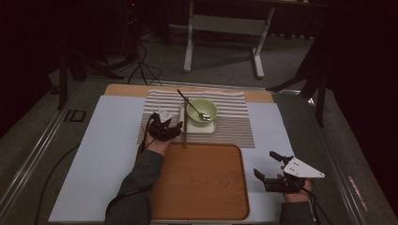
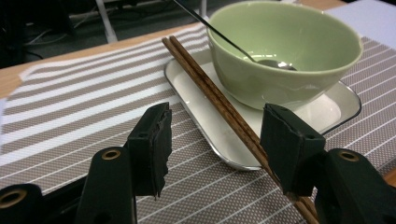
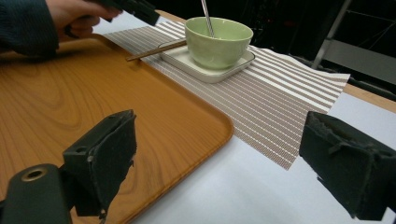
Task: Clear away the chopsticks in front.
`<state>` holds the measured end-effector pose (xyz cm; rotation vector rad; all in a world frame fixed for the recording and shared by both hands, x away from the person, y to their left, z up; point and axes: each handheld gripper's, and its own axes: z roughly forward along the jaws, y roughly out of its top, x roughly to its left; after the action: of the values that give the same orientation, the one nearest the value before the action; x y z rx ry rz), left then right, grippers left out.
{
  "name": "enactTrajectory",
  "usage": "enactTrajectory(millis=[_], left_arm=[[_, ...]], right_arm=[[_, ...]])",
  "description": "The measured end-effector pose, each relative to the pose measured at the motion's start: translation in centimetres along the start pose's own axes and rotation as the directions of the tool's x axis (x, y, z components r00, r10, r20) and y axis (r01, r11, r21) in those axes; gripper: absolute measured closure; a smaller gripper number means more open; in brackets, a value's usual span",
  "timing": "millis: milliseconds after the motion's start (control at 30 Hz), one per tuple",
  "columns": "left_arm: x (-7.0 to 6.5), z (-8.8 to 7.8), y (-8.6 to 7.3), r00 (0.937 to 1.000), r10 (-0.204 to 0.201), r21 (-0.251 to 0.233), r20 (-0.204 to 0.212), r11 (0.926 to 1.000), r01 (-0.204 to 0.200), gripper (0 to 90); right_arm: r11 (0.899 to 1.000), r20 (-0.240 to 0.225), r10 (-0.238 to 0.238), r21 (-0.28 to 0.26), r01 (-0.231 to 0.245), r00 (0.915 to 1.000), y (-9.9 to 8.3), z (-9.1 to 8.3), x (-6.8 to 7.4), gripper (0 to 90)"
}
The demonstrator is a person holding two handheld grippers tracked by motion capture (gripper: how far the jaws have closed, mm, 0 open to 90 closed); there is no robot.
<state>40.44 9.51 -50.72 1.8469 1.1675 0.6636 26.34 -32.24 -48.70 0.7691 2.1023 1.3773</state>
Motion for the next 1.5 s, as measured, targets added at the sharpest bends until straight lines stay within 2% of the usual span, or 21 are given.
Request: enactTrajectory(millis=[433, 800, 1100, 1300, 1500], left_arm=[[-0.6, 1.8, 0.5, 0.9999, 0.005, 0.067, 0.013, 0.9977, -0.006, 49.9], [-0.9, 3.1, 0.4, 0.9999, 0.015, 0.124, -0.001, 0.9921, -0.015, 52.7], [-0.6, 3.2, 0.5, 0.9997, -0.006, 0.137, -0.023, 0.9906, 0.009, 53.4], [-1.0, 3.4, 0.9, 0.9999, -0.002, 0.136, -0.013, 0.9907, 0.004, 53.1], [-1.0, 3.7, 0.9, 0.9992, 0.002, 0.155, -0.040, 0.9879, 0.004, 55.4]], right_arm=[[1.000, -0.001, 0.002, -0.003, -0.002, 1.0000, 0.0, 0.0, 0.0, 10.7], [1.000, -0.002, 0.003, -0.002, -0.003, 1.0000, 0.0, 0.0, -0.1, 10.7], [1.000, -0.001, 0.005, -0.003, -0.005, 1.0000, 0.0, 0.0, -0.1, 10.7], [1.000, -0.001, 0.003, -0.002, -0.003, 1.0000, 0.0, 0.0, -0.1, 10.7], [1.000, 0.000, 0.004, -0.003, -0.004, 1.0000, 0.0, 0.0, -0.1, 10.7]])
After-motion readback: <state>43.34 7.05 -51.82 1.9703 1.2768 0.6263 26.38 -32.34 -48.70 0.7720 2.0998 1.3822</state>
